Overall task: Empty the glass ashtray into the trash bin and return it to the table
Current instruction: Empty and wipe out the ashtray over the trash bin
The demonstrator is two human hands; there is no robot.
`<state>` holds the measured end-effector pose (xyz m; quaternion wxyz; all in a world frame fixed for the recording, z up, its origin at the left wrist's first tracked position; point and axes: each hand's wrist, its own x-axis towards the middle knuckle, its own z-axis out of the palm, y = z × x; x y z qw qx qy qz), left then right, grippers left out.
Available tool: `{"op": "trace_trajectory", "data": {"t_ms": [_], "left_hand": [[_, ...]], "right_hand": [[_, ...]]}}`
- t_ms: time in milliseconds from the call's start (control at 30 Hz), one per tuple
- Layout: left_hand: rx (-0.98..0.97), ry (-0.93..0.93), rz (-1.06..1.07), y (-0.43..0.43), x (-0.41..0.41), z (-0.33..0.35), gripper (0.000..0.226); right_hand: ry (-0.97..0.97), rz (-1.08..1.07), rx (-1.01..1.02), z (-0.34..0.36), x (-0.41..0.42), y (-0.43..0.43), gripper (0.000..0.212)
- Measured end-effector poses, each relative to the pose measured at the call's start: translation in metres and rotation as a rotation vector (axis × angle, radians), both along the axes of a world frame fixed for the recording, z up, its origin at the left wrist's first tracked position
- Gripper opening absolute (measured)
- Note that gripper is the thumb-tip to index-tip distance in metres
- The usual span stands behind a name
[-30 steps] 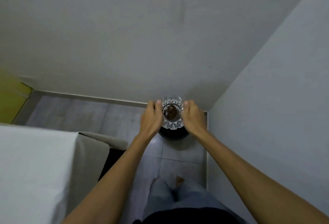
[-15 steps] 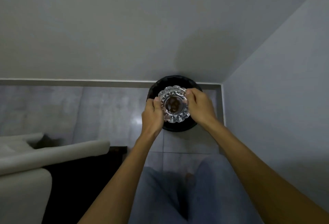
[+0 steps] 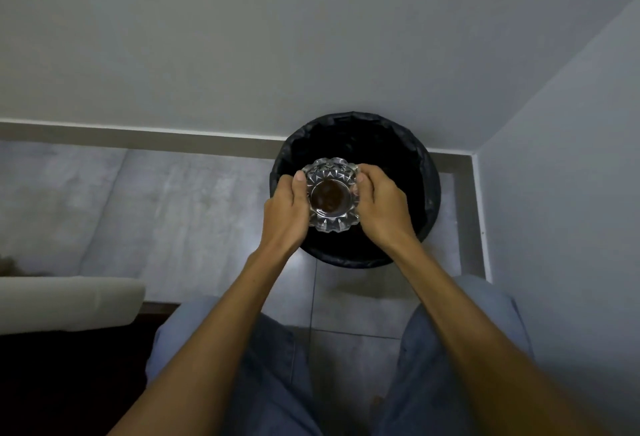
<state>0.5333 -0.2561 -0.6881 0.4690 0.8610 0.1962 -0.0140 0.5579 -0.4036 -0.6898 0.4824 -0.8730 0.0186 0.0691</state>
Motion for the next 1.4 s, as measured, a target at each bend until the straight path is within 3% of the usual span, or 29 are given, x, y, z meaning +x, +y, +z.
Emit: {"op": "trace_trajectory", "data": {"t_ms": [133,233,333,433,500,600,667,767,967,1100,1233,1400], "left_hand": [[0.048,-0.008,0.019,0.012,0.009,-0.018,0.048],[0.079,-0.015,0.030,0.017,0.016,-0.021,0.047],[0.077,-0.011,0.020,0.018,0.022,-0.016,0.047],[0.022,0.040,-0.010,0.016,0.025,-0.015,0.048],[-0.079,0.103,0.024,0.018,0.026,-0.016,0.049],[-0.207,0.128,0.133,0.023,0.026,-0.010,0.039],[-0.032,-0.006,0.166,0.028,0.023,-0.010,0.040],[0.251,-0.178,0.201,0.031,0.017,-0.023,0.038],[0.260,-0.068,-0.027,0.013,0.009,-0.060,0.057],[0.243,-0.127,0.023,0.015,0.009,-0.070,0.056],[0.206,-0.166,0.066,0.012,0.009,-0.073,0.056],[0.195,-0.189,0.123,0.006,0.013,-0.075,0.055]], "right_hand": [[0.054,0.243,-0.061,-0.007,-0.005,-0.008,0.057],[-0.039,0.297,-0.009,-0.004,-0.018,-0.019,0.066],[-0.226,0.382,-0.194,-0.002,-0.028,-0.023,0.057],[-0.426,0.350,-0.351,-0.003,-0.026,-0.020,0.034],[-0.552,0.348,-0.398,-0.002,-0.021,-0.018,0.022],[-0.686,0.393,-0.429,-0.003,-0.020,-0.017,0.021],[-0.688,0.372,-0.396,-0.003,-0.021,-0.016,0.024],[-0.528,0.264,-0.207,-0.003,-0.021,-0.006,0.021],[0.141,-0.167,0.414,-0.023,-0.003,0.024,0.022],[0.442,-0.277,0.567,-0.041,0.000,0.036,0.022],[0.484,-0.388,0.714,-0.047,0.003,0.039,0.025],[0.499,-0.348,0.675,-0.050,0.003,0.037,0.025]]}}
